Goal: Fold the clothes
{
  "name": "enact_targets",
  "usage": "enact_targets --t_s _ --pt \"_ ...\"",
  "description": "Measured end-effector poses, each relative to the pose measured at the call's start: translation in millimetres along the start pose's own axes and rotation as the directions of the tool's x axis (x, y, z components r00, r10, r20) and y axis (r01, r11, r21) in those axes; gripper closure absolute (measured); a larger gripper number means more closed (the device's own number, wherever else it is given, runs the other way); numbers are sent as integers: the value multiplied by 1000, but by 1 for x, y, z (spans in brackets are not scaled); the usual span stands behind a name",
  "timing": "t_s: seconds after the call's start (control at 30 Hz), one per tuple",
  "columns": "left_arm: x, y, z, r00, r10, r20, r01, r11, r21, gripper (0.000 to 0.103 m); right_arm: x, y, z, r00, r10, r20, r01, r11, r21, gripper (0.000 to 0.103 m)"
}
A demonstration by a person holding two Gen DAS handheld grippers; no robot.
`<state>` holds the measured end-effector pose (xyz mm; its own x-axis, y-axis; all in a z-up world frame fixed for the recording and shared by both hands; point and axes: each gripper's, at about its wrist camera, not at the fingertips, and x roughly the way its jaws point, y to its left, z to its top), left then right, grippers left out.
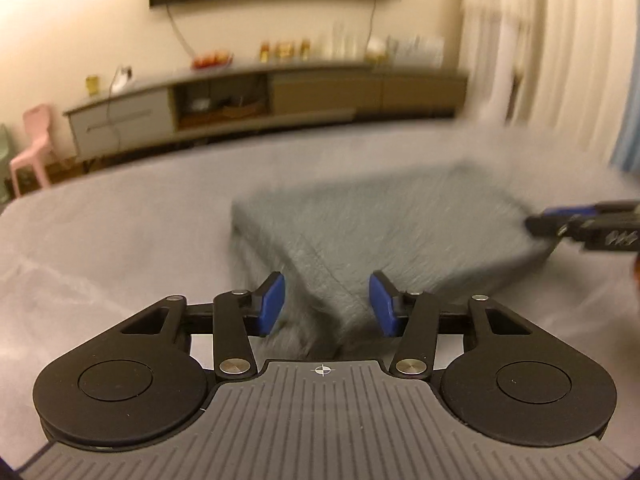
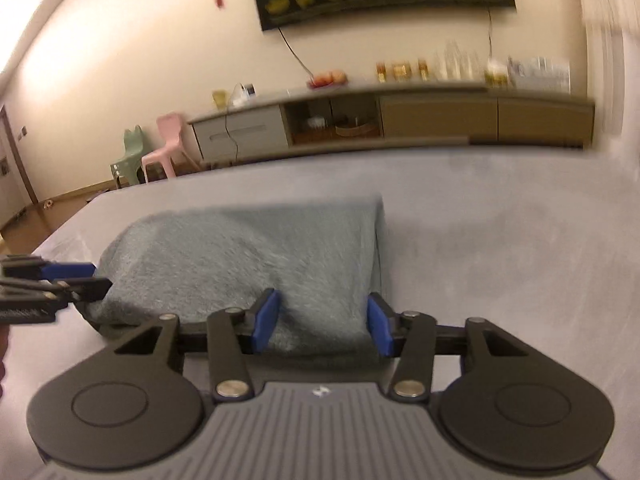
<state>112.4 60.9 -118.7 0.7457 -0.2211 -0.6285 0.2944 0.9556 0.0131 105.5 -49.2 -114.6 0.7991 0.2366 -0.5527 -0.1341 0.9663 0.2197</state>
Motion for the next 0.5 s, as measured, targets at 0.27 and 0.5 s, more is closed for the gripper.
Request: enact_targets --t_s 0.27,0.5 --pt "17 26 -1 1000 -4 3 4 998 -68 48 9 -8 -6 998 34 -55 -31 998 63 47" --pt "-30 44 -14 990 140 5 -138 981 -136 49 -3 -4 -8 997 -13 -76 21 994 103 48"
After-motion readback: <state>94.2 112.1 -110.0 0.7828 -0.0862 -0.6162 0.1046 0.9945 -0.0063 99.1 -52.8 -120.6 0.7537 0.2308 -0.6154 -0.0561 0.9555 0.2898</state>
